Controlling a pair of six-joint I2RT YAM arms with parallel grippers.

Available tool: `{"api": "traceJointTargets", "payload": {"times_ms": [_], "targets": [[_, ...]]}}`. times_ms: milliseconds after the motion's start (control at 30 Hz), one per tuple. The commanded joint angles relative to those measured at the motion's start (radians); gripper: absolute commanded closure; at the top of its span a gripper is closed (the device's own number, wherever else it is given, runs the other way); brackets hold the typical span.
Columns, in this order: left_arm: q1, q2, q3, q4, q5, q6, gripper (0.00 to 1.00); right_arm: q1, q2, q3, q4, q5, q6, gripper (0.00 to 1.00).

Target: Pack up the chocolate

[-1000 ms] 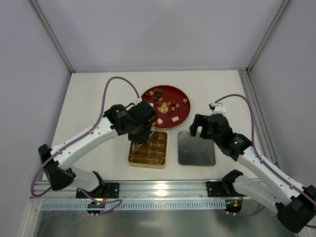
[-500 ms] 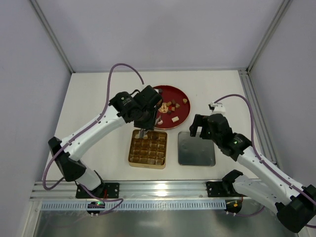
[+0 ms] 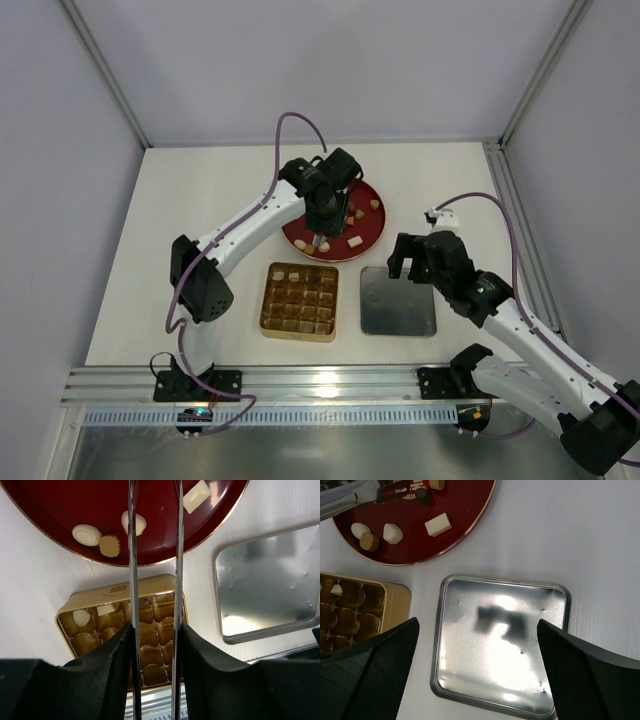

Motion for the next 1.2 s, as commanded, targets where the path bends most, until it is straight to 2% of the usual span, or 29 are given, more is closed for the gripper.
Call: {"api": "traceJointTargets", "payload": {"times_ms": [0,867,1167], "targets": [[0.003,0.037,0.063,0.017,0.02,0.028,0.6,-0.009,-0.028,0.046,-0.004,0.003,-0.021,0.0],[0.025,0.155,0.087,0.055,0.039,0.037,0.59,-0.023,-0.069,0.046,-0.042,0.0,-0.041,0.0],[0.025,0.148,0.084,0.043,0.044,0.034,0.6,-0.027,-0.071,0.037,-0.038,-0.006,-0.04,0.0]]}}
